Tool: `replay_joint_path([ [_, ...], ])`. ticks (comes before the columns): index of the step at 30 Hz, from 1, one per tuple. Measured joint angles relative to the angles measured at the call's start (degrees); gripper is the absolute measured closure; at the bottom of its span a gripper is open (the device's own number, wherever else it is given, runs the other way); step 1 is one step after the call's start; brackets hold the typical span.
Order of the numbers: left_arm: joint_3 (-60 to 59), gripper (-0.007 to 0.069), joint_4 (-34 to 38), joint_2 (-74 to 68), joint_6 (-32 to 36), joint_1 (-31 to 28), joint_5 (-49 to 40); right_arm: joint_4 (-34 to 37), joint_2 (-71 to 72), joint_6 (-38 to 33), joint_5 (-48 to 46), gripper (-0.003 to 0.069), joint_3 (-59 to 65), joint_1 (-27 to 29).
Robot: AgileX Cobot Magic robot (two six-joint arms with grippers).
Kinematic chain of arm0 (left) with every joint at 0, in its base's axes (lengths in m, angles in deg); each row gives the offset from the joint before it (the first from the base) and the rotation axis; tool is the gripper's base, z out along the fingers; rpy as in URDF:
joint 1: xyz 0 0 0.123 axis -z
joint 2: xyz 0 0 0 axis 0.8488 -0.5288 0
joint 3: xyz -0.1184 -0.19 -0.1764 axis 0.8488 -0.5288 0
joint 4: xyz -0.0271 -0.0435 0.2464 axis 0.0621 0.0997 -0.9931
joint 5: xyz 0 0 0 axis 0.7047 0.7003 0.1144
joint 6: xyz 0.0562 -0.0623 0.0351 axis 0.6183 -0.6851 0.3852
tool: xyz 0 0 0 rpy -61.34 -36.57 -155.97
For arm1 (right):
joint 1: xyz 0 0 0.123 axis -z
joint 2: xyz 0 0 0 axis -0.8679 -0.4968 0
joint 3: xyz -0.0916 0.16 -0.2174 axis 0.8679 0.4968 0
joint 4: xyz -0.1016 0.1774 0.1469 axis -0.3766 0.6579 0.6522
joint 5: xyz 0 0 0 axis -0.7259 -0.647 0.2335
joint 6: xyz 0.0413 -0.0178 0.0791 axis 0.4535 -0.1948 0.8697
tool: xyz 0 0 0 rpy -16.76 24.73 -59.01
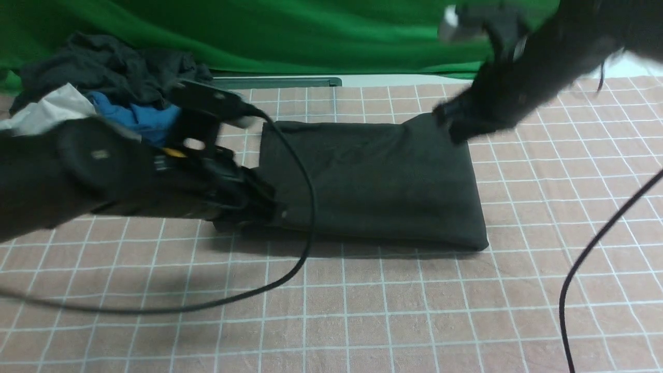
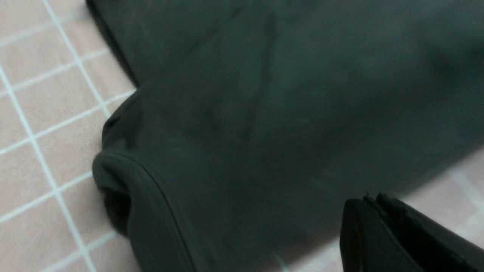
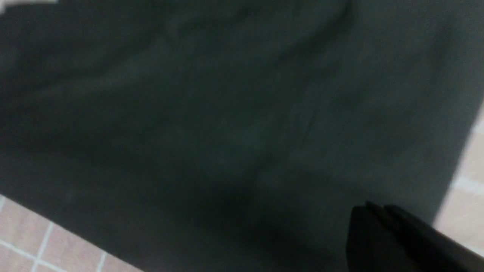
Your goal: Fold a long-sleeved shirt over a pink coffee tablecloth.
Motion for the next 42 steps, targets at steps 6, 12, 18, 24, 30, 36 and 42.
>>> replay_joint_path([
  [6, 4.06, 0.0608, -7.74, -10.81, -2.38, 0.00, 0.41, 1.85, -2.92, -0.50, 3.39, 0.0638, 6.81, 0.00],
  [12, 5.19, 0.0608, -19.79, -12.67, -12.03, 0.24, -0.04, 2.05, -4.30, -1.75, 4.50, 0.0638, 7.90, 0.00],
  [18, 6.08, 0.0608, -27.47, -8.77, -17.24, 0.06, -4.41, 1.39, -2.86, -1.82, 4.69, 0.0634, 5.72, 0.26],
  [24, 6.45, 0.0608, -27.69, 10.05, -17.93, 0.06, -5.13, 0.61, 3.29, -1.77, 1.15, 0.0628, 1.61, 2.60],
  [30, -1.35, 0.0608, -27.44, 34.28, -17.93, 0.06, 0.87, -3.65, 13.06, -1.77, -3.41, 0.0628, 1.54, 3.27],
  [36, -13.80, 0.0608, -26.26, 55.80, -17.93, 0.06, 4.68, -4.11, 23.59, -1.67, -5.57, 0.0628, 2.78, 3.27],
  [42, -24.88, 0.0608, -23.93, 70.84, -17.93, 0.06, 6.21, -4.11, 36.07, -0.07, -5.89, 0.0628, 11.38, 3.27],
])
